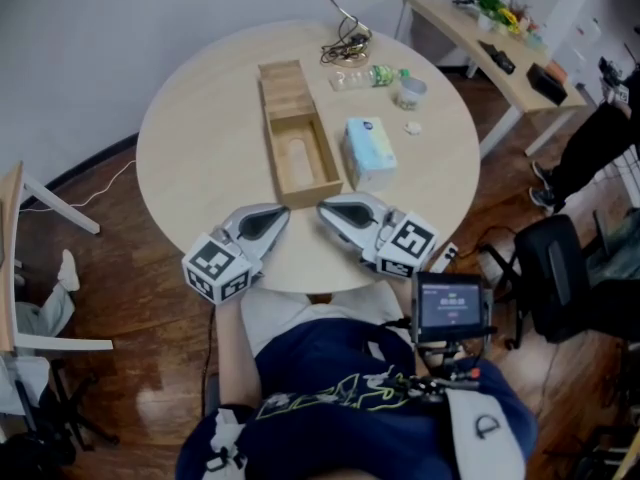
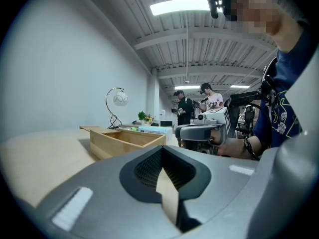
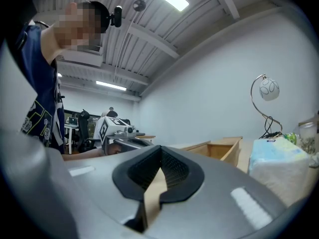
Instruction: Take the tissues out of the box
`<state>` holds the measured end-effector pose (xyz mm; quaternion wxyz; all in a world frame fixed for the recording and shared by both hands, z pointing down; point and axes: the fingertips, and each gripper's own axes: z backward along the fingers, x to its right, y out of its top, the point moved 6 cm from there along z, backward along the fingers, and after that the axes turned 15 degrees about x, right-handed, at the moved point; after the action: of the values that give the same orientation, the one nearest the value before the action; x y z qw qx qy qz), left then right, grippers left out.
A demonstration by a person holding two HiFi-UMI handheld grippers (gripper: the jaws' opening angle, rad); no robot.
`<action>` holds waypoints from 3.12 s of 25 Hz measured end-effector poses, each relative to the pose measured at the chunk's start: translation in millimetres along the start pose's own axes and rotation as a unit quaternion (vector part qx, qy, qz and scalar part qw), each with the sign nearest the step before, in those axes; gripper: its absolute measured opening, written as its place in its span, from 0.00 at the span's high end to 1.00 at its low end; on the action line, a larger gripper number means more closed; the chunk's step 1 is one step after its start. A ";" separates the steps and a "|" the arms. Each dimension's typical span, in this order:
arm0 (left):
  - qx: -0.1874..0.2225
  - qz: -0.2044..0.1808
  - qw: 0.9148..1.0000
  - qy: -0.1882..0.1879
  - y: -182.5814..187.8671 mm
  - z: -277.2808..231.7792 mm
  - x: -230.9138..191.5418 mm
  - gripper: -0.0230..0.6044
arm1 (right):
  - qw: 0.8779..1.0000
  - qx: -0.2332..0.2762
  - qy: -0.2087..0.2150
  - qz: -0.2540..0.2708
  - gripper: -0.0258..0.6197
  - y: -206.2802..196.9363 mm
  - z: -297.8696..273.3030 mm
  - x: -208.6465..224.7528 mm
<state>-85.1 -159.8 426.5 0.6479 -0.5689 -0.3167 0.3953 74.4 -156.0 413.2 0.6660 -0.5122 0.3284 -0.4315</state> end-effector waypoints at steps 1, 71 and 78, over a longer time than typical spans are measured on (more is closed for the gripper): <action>0.000 0.001 1.000 0.001 -0.4 0.2 0.1 0.96 | 1.000 -0.004 0.003 -0.001 0.96 -1.0 -0.1 -0.2; 0.021 -0.015 0.999 0.018 4.0 6.3 -3.2 0.96 | 0.999 -0.031 0.036 -0.016 0.96 -11.7 -11.1 -4.2; 0.020 -0.017 0.999 0.021 5.5 6.1 -4.3 0.96 | 0.999 -0.030 0.037 -0.013 0.96 -12.6 -10.8 -3.4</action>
<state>-93.2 -160.3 422.2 0.6722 -0.5586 -0.3053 0.3781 60.5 -158.5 422.6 0.6319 -0.5200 0.3593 -0.4486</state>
